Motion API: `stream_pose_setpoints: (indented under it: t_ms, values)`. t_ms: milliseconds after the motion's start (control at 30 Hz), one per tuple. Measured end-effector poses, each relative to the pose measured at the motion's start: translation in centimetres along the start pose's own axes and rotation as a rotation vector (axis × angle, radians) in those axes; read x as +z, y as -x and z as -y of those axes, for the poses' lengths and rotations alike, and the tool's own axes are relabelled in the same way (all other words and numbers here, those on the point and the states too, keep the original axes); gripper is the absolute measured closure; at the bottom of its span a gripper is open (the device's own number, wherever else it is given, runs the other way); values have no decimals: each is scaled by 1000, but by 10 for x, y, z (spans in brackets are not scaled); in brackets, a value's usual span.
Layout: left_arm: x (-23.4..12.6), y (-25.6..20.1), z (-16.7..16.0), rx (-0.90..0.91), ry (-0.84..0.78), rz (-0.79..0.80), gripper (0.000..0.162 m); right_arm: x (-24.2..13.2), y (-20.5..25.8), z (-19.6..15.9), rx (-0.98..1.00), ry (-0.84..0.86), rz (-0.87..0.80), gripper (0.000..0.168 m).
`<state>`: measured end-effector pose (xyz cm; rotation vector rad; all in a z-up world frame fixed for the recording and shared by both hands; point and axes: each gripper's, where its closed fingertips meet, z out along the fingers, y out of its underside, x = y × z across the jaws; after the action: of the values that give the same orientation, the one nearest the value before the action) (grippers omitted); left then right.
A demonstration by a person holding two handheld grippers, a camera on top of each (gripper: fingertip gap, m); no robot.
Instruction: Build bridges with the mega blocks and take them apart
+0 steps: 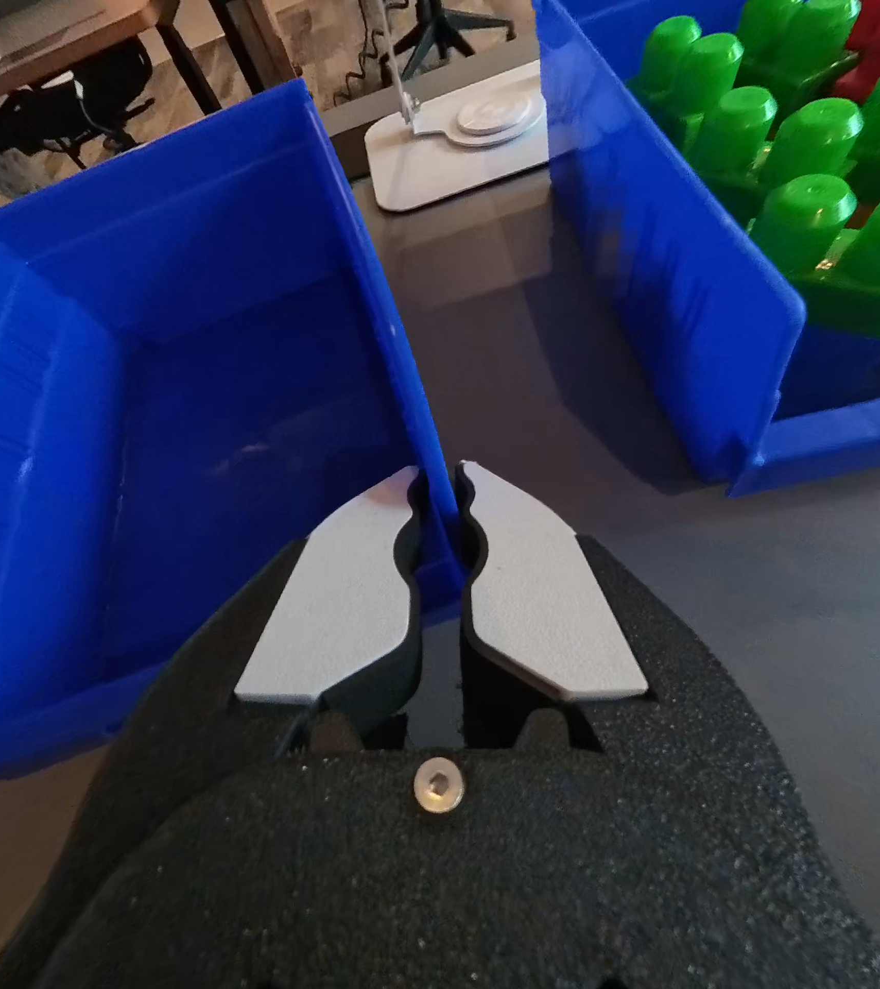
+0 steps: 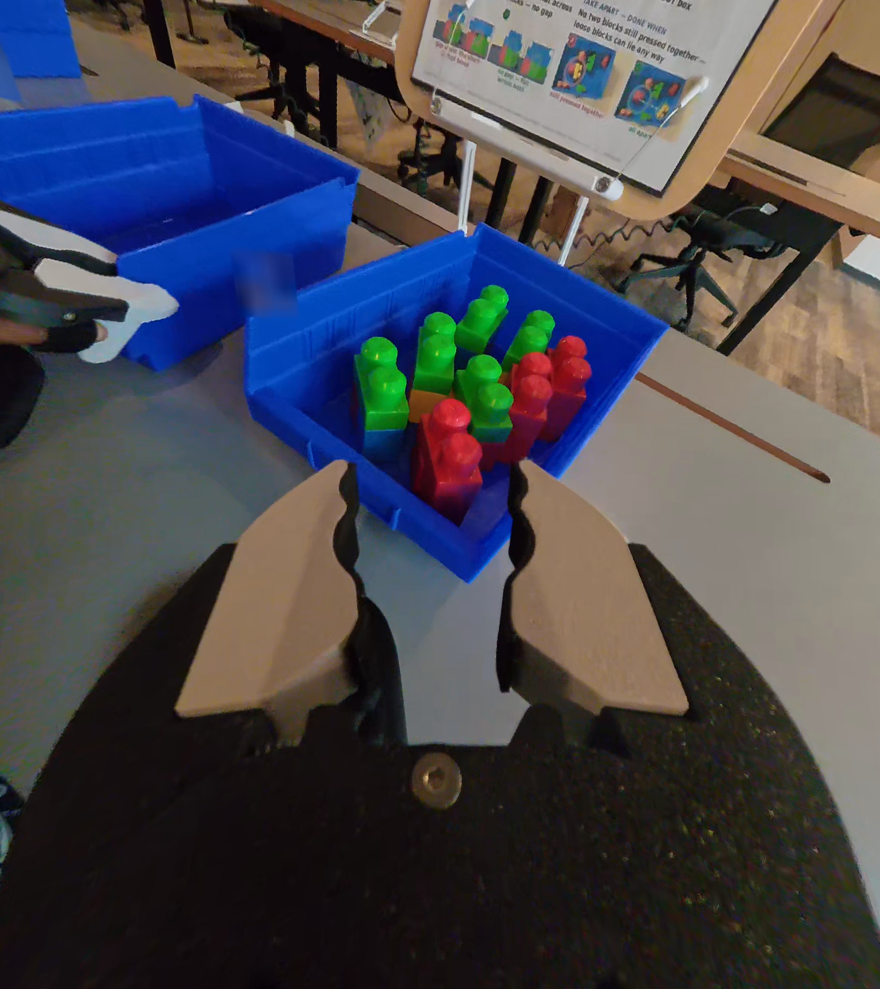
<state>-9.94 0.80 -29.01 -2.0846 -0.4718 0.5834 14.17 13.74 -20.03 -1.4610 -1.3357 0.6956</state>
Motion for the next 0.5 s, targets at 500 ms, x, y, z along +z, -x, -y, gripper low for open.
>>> stream_pose_setpoints:
  t_ms: [500]
  values:
    - [13,-37,17,55,-28,-73,153,-7,-4,-12,22,24,-7,113]
